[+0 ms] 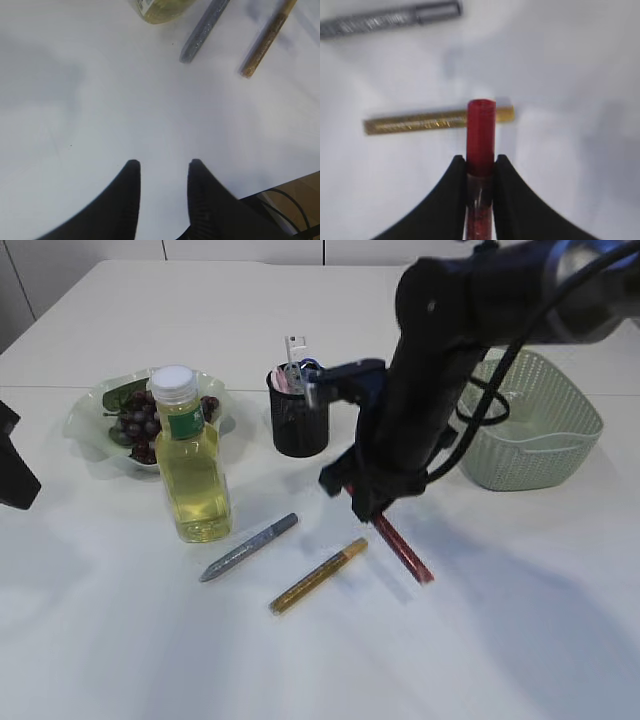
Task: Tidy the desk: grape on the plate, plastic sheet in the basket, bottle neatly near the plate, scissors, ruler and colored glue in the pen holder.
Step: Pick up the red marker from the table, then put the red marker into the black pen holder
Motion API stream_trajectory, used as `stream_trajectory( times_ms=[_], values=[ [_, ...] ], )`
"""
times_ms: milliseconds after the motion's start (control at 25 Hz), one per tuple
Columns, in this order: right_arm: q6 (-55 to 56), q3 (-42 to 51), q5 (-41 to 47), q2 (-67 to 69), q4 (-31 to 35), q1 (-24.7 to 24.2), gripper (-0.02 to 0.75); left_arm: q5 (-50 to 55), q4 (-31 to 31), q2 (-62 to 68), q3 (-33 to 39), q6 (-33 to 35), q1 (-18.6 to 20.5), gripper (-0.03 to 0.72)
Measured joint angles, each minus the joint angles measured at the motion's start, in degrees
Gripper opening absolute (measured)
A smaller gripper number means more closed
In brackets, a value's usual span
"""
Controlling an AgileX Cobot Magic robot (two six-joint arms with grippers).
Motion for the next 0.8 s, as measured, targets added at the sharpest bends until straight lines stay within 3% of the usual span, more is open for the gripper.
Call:
stream_trajectory(
  times_ms=[280, 680, 800],
  values=[
    [-18.9, -9.3, -2.7, -0.7, 22.4, -8.4, 0.134, 0.0, 0.0, 0.0, 0.0, 0.0, 0.0, 0.239],
    [-47.2, -18.0, -17.3, 4.9, 45.9, -9.3, 0.133, 0.0, 0.1, 0.0, 0.0, 0.0, 0.0, 0.239],
    [-51.3, -22.2, -19.5, 9.3, 48.9, -9.3, 0.133, 0.4, 0.1, 0.0, 0.0, 0.0, 0.0, 0.239]
  ],
)
